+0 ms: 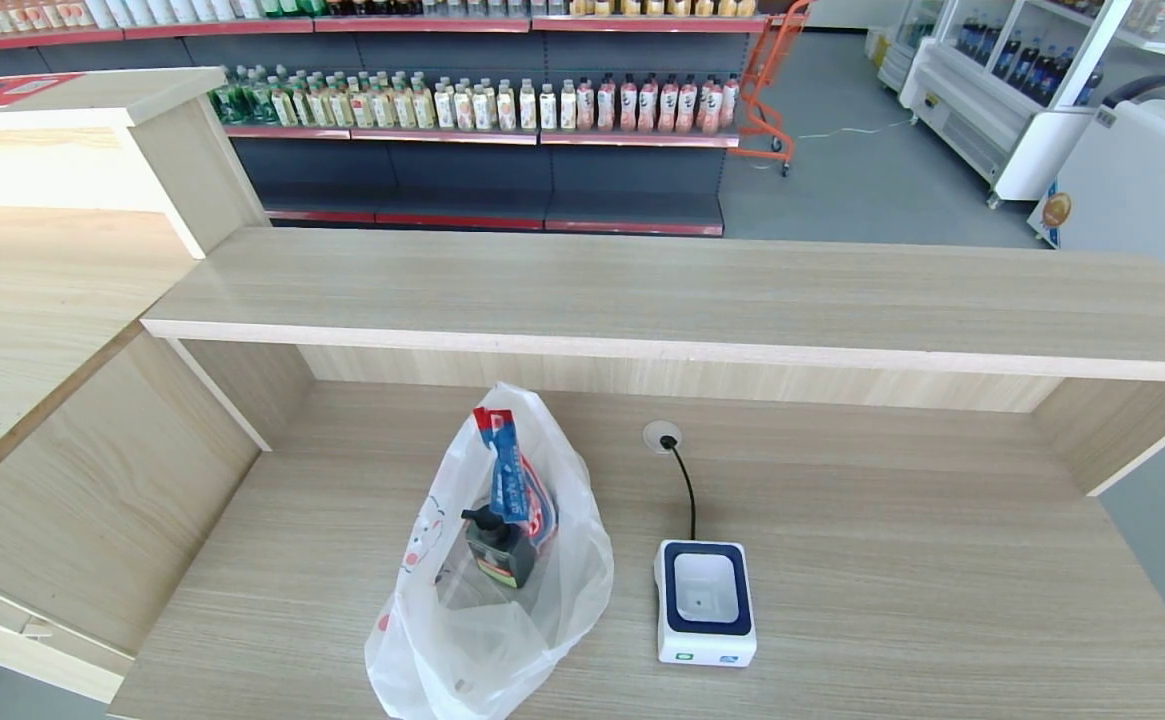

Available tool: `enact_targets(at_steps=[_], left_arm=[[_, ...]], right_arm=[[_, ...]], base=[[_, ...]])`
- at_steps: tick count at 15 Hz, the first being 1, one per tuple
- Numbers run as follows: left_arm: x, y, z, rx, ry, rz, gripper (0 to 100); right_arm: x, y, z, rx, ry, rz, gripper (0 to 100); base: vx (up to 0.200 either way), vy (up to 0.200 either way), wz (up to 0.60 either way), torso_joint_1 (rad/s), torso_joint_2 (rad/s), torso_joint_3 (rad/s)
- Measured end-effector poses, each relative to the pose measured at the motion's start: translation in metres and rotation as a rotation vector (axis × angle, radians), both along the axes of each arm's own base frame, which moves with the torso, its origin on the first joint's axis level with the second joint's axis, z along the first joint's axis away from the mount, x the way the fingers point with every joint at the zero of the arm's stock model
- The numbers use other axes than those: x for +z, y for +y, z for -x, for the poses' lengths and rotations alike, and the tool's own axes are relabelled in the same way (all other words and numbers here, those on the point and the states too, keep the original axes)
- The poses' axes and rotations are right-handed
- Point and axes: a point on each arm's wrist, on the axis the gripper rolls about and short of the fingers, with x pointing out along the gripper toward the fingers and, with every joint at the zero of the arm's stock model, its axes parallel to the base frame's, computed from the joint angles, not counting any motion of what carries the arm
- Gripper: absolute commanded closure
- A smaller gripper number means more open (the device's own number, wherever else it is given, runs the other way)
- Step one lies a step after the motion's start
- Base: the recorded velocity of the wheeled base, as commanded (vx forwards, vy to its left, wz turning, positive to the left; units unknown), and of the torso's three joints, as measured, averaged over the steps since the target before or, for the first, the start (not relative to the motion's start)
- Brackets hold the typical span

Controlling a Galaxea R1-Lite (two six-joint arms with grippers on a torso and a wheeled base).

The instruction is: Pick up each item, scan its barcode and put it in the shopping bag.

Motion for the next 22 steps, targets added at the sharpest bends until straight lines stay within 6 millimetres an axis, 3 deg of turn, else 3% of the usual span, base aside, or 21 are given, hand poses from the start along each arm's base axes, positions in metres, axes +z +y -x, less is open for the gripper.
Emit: enact_targets(at_steps=[5,22], left_arm=[[0.0000,0.0000,0.0000,0.000,0.000,0.000,0],[0.0000,0.0000,0.0000,0.001,0.000,-0.001,0]], right_arm=[[-0.0001,0.0000,0.0000,0.000,0.001,0.000,100],[-0.0001,0.0000,-0.0001,0.001,0.003,0.000,100]], base=[[0.120,-0.040,0.00,0.001,0.00,0.002],[0.000,0.000,0.00,0.000,0.00,0.000]])
